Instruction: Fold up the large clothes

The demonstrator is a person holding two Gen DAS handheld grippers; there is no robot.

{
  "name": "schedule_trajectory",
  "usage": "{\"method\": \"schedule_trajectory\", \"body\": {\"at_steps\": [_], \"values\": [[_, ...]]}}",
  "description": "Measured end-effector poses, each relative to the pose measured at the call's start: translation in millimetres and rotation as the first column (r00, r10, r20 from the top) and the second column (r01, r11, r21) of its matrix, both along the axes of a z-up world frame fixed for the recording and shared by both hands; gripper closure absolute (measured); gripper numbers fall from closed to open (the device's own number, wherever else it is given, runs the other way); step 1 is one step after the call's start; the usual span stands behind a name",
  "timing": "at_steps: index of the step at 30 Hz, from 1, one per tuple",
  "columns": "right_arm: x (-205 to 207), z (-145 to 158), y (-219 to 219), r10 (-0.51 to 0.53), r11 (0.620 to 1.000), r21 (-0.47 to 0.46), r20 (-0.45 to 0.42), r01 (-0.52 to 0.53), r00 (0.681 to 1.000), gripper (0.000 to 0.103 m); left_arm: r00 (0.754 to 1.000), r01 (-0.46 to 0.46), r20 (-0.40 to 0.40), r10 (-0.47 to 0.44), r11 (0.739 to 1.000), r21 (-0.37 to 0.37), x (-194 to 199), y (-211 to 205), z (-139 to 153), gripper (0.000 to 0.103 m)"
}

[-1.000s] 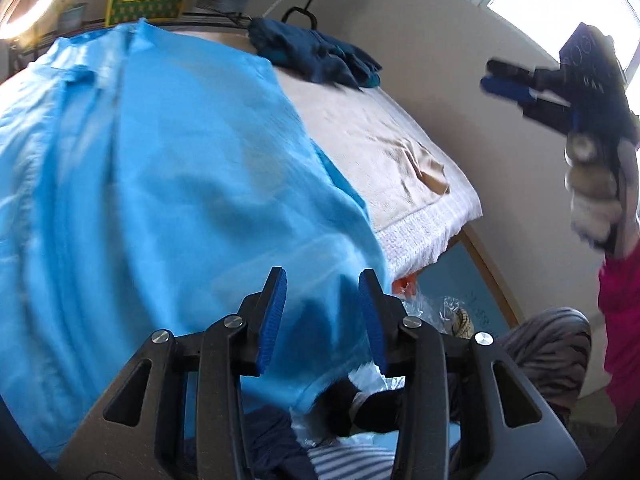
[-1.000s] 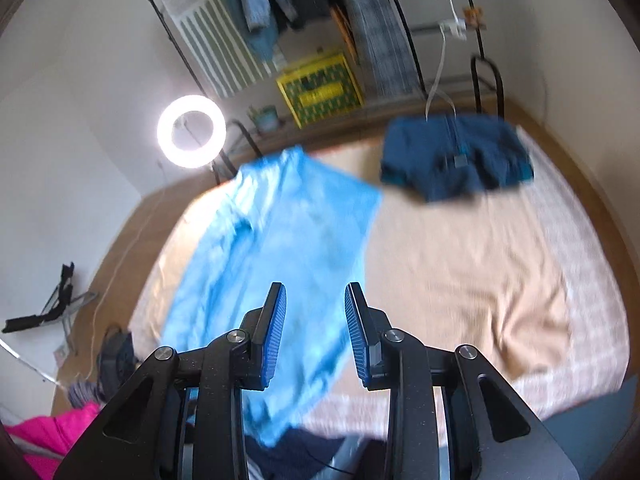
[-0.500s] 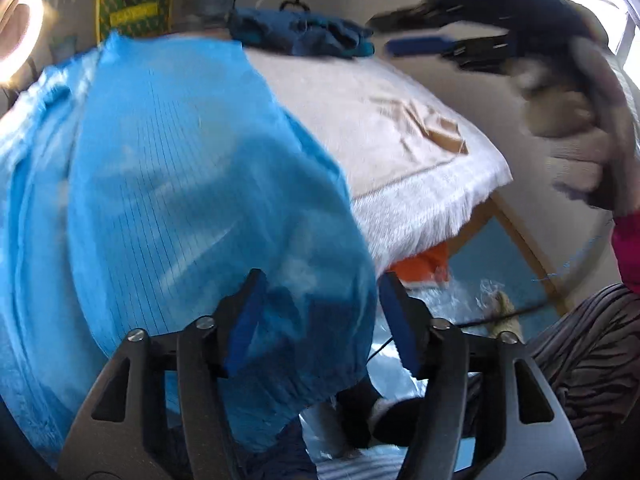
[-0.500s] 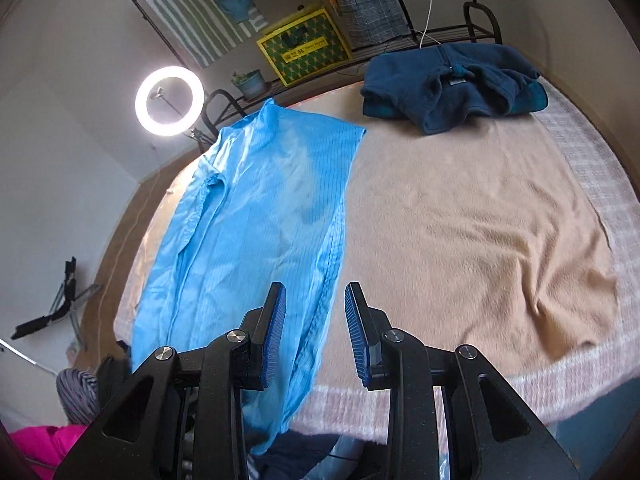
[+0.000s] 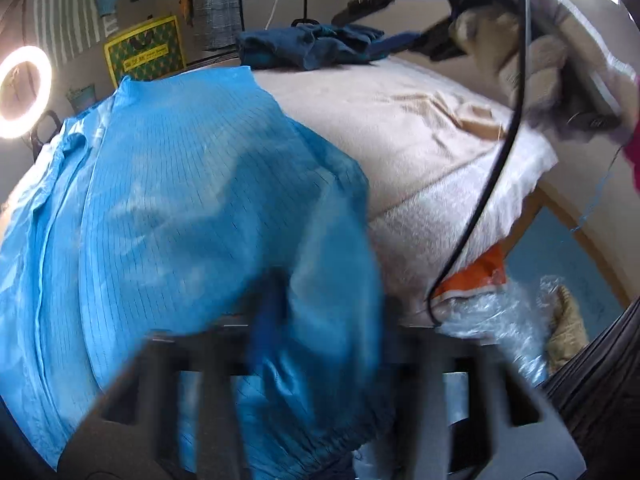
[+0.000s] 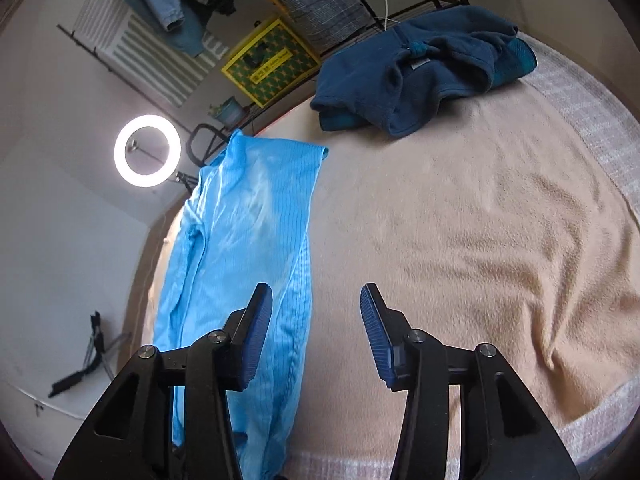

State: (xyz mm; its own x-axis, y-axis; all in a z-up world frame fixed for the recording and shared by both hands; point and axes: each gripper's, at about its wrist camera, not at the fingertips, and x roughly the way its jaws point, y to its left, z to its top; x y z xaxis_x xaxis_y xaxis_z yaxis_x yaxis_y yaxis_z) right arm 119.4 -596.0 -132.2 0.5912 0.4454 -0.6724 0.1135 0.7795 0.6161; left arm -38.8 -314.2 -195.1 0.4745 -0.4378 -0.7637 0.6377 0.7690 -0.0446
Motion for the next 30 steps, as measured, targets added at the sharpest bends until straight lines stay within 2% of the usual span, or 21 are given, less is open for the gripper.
{"method": "schedule_trajectory", "body": {"at_steps": [3,8,17,18,19,20,21,22,25,28,30], "values": [[16,-8,2,0.007,0.999,0.037,-0.012,-0.006,1.000,0.057,0.996,-0.026,-0.090,0.017,0.995,-0.100,12,14,7,0.089],[48,-26,21,0.040,0.998,0.056,-0.046,-0.037,0.998,0.056,0.978,-0.098,-0.202,0.050,0.967,-0.237,20,34,16,0.089],[108,-59,66,0.057,0.997,0.050,-0.124,-0.051,0.991,0.055,0.970,-0.168,-0.225,0.090,0.921,-0.353,16,65,37,0.090],[112,-62,70,0.053,0.998,0.033,-0.137,-0.049,0.989,0.058,0.969,-0.174,-0.228,0.094,0.916,-0.362,16,69,38,0.090],[115,-63,73,0.047,0.999,0.015,-0.149,-0.045,0.988,0.066,0.968,-0.179,-0.229,0.098,0.913,-0.367,15,70,39,0.090],[119,-65,77,0.051,0.999,0.012,-0.161,-0.050,0.986,0.093,0.967,-0.187,-0.233,0.103,0.907,-0.377,15,74,40,0.090],[121,-65,80,0.054,0.999,0.016,-0.172,-0.052,0.984,0.099,0.965,-0.196,-0.241,0.106,0.901,-0.387,15,77,40,0.090],[122,-62,83,0.045,0.999,0.003,-0.171,-0.046,0.984,0.099,0.961,-0.206,-0.253,0.109,0.894,-0.397,15,81,39,0.090],[128,-45,102,0.048,0.991,-0.119,-0.152,-0.067,0.987,0.101,0.954,-0.224,-0.278,0.110,0.879,-0.420,15,91,36,0.090],[129,-21,127,0.071,0.969,-0.229,-0.123,-0.097,0.990,0.102,0.949,-0.239,-0.296,0.109,0.863,-0.445,11,102,35,0.090],[128,-4,147,0.095,0.940,-0.320,-0.102,-0.123,0.990,0.102,0.943,-0.259,-0.309,0.120,0.847,-0.464,8,112,35,0.090]]}}
